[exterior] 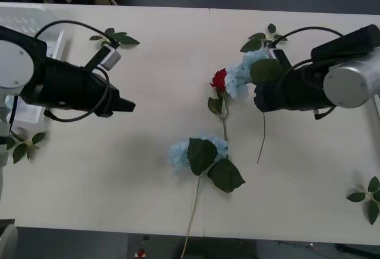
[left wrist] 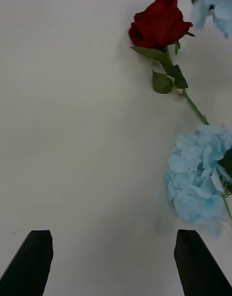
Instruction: Put the red flowers into the right box and the blue flowers into the left box
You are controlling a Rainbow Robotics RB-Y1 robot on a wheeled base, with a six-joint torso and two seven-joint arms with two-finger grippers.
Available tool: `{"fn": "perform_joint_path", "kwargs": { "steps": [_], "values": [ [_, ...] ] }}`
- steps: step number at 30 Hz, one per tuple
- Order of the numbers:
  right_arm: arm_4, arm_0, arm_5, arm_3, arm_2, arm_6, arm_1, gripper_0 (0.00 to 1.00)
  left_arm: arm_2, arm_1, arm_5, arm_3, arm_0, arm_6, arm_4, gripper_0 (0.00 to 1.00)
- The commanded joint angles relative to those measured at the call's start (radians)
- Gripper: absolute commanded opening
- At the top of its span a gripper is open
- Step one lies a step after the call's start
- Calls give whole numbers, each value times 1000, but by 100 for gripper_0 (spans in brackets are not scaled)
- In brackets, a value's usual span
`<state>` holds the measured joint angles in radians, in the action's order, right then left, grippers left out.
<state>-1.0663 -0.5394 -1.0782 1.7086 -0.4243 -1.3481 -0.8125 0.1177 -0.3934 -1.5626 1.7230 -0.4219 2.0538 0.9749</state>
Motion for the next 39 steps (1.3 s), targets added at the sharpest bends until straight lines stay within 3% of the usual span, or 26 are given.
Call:
{"fn": "perform_joint_path", "kwargs": {
  "steps": [1,12,20,21,22,27,33,39],
  "values": [
    [-84,29,34,71,82,-168,-4,0,-73,-8,-2,41,25,-73,44,73],
    [-281,92,165,134,171,-619,121,0,-334,-8,1,122,28,-296,-13,73],
    [-403,145,165,134,254,-898,277,0,-345,-10,1,135,28,-302,-27,73],
    [-408,153,165,134,263,-919,294,0,-340,-12,6,135,26,-297,-30,82],
    [-409,164,165,134,272,-958,317,0,-331,-15,24,135,28,-264,-31,100],
    [-425,202,165,132,308,-1089,391,0,-224,-21,55,95,28,-130,97,100],
    [-448,219,164,117,311,-1188,412,0,-62,-21,55,-63,28,95,421,100],
    [-503,217,153,86,309,-1254,411,0,-26,-19,72,-191,25,333,561,100]
  ]
}}
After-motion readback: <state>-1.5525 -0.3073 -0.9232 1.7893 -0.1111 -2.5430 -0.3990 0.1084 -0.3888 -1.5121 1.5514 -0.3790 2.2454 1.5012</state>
